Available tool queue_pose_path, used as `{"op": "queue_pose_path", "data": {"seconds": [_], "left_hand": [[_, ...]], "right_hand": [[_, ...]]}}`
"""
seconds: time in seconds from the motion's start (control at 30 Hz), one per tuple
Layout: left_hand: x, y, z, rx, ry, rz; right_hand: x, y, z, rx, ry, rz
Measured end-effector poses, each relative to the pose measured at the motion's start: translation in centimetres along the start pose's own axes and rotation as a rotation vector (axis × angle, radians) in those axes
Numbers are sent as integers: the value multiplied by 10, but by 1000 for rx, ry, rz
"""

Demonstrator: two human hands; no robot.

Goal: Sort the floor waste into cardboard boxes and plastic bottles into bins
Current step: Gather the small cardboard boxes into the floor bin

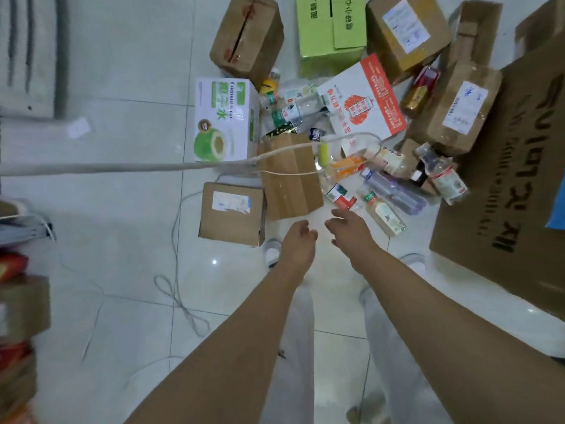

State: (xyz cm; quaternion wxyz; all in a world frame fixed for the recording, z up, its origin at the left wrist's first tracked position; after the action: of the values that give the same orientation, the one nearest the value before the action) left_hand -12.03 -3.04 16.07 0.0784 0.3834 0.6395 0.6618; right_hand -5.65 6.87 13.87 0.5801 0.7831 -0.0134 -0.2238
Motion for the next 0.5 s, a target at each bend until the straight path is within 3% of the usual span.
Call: {"op": "queue_pose_path", "data": {"seconds": [0.27, 0.5], "left_hand": [[-49, -105, -73, 32, 122, -111], [-60, -212, -68, 67, 180, -25]], "right_hand": [[2, -107, 67, 29, 107, 15], [4, -217, 67, 155, 94, 17]]}}
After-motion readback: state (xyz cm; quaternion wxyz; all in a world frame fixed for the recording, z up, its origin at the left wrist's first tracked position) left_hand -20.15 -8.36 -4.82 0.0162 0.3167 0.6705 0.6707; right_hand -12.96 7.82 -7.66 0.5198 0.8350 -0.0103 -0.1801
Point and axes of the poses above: each hand's wrist, its own y-axis away from the middle knuckle, its own z-axis out of the palm, x = y × z, the point moved 3 cm from there along -y, towards the middle knuckle, and after that the axes turned 13 degrees about y, right-handed, at the moved point
